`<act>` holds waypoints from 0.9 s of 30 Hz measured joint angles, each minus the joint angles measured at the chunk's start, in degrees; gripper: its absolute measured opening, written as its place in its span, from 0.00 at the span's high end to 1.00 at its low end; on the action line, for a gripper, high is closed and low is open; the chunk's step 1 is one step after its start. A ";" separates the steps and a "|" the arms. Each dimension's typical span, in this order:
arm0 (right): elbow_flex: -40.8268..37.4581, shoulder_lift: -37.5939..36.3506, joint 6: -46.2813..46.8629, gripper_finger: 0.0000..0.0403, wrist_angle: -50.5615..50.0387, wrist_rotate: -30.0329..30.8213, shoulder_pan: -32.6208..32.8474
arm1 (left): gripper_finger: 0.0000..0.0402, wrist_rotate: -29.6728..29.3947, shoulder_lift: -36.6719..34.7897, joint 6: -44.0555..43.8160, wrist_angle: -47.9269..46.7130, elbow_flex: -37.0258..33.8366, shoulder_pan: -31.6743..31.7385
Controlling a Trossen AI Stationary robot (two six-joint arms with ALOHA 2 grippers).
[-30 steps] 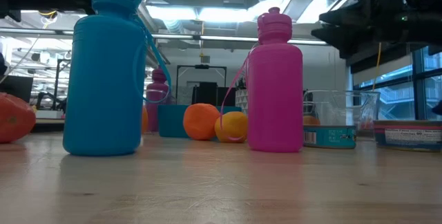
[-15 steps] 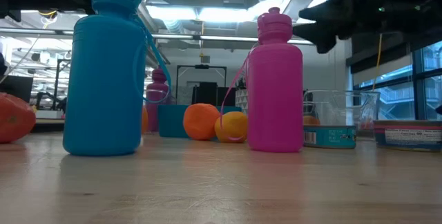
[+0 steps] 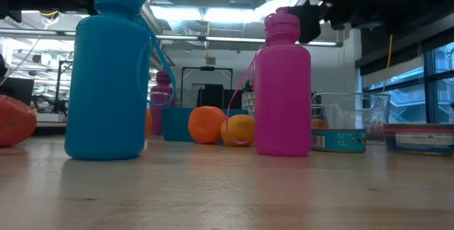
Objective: Pick & Place Food Item
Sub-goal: Put the pink water bottle into the left transparent bin
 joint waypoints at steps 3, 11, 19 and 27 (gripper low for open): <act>1.64 1.98 -0.04 0.31 0.34 -2.65 0.86 | 0.45 0.00 0.00 0.00 -0.01 0.00 0.00; 3.65 6.46 -0.07 0.31 0.38 -3.35 1.49 | 0.45 -0.01 0.00 0.02 -0.02 -0.02 0.00; 3.73 7.78 -0.20 0.31 1.58 -2.07 1.49 | 0.45 -0.02 0.00 0.03 -0.02 -0.02 0.00; 3.73 7.78 0.01 0.31 1.33 -1.83 1.49 | 0.46 -0.02 0.00 0.07 -0.04 -0.02 0.00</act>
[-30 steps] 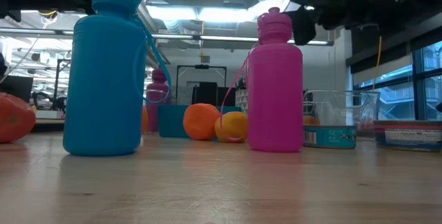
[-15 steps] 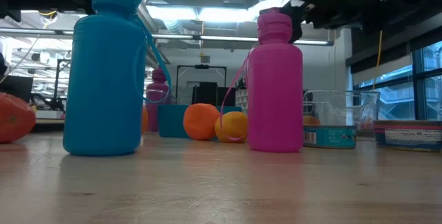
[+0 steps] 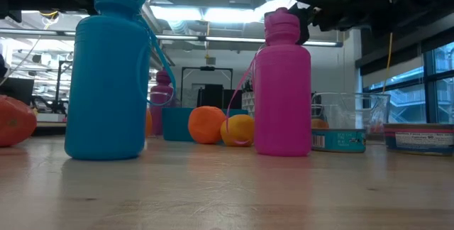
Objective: Pick & Place Food Item
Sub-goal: Put the pink water bottle into the left transparent bin
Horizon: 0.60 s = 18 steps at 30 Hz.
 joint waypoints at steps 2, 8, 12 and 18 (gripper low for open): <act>0.00 0.00 0.45 0.31 -0.61 0.63 0.00 | 0.45 0.00 0.01 0.00 0.00 0.00 0.00; -0.02 0.00 1.10 0.31 -1.47 2.12 -0.03 | 0.45 0.00 0.02 0.00 0.00 0.00 0.00; -0.02 0.00 1.13 0.31 -1.50 2.10 -0.02 | 0.45 0.00 0.00 0.00 0.00 0.00 0.00; -0.02 0.00 1.26 0.35 -2.02 2.07 -0.02 | 0.45 0.00 0.00 0.00 0.00 0.00 0.00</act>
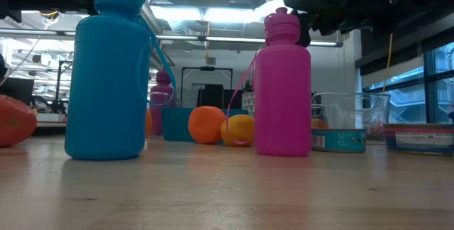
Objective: Pick & Place Food Item
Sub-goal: Put the pink water bottle into the left transparent bin
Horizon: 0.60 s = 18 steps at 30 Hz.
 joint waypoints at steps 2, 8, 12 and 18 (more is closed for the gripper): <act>0.00 0.00 0.00 0.38 -0.02 -0.03 0.00 | 0.45 -0.02 0.00 0.00 0.00 0.00 0.00; 0.00 -0.02 -0.02 0.47 -0.02 -0.16 0.00 | 0.45 0.00 0.00 0.00 0.00 0.00 0.00; 0.00 -0.02 -0.02 0.53 -0.04 -0.16 0.00 | 0.45 -0.02 0.01 0.00 0.00 0.00 0.00; -0.02 -0.02 -0.07 0.60 -0.35 -0.16 0.00 | 0.45 0.00 0.02 0.00 0.00 0.00 0.00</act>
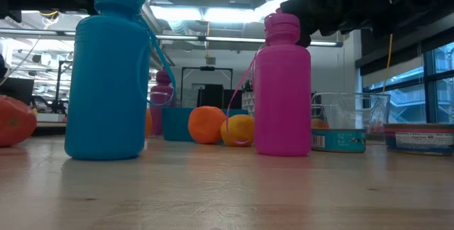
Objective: Pick & Place Food Item
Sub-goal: Put the pink water bottle into the left transparent bin
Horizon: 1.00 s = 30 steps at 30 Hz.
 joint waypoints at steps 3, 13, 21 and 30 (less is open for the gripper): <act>0.00 0.00 -0.15 0.63 -0.08 0.00 0.02 | 0.45 -0.02 -0.01 0.00 0.00 0.00 0.00; 0.00 0.00 -0.46 0.73 -0.54 -0.02 0.02 | 0.45 -0.02 -0.02 0.00 0.00 0.00 0.00; 0.00 -0.04 -1.44 0.83 -0.38 -0.02 0.00 | 0.45 -0.02 -0.02 0.00 0.00 0.00 0.00; 0.00 -0.04 -2.36 0.84 -0.43 -0.04 0.02 | 0.45 -0.02 -0.01 0.00 0.00 0.00 0.00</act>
